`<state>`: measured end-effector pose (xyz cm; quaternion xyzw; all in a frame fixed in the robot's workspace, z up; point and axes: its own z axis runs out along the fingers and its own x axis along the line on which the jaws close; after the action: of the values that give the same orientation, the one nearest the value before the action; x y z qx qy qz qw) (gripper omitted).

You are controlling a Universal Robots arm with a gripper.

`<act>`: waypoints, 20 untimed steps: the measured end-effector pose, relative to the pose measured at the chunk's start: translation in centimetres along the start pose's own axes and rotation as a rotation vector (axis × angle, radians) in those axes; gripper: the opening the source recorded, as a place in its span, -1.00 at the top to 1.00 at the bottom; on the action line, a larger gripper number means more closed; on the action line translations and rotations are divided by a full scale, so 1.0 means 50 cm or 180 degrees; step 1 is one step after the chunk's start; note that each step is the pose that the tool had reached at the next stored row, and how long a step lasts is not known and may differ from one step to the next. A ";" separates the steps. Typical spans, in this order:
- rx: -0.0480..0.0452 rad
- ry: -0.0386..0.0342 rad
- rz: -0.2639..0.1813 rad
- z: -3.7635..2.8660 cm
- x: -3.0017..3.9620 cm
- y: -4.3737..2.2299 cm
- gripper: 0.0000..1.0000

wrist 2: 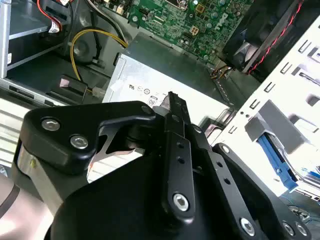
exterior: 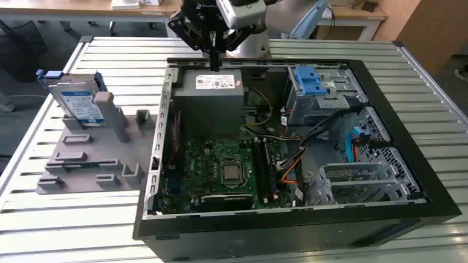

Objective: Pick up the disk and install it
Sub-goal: 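Reach for the disk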

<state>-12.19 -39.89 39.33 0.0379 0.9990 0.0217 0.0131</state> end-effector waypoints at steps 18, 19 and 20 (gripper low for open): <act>0.0000 0.0000 0.0000 0.000 0.016 -0.001 0.79; 0.0000 0.0000 0.0000 0.000 0.017 -0.001 0.79; 0.0000 0.0000 0.0000 0.000 0.017 -0.001 0.79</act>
<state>-13.07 -39.89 39.30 0.0379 0.9990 0.0217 0.0131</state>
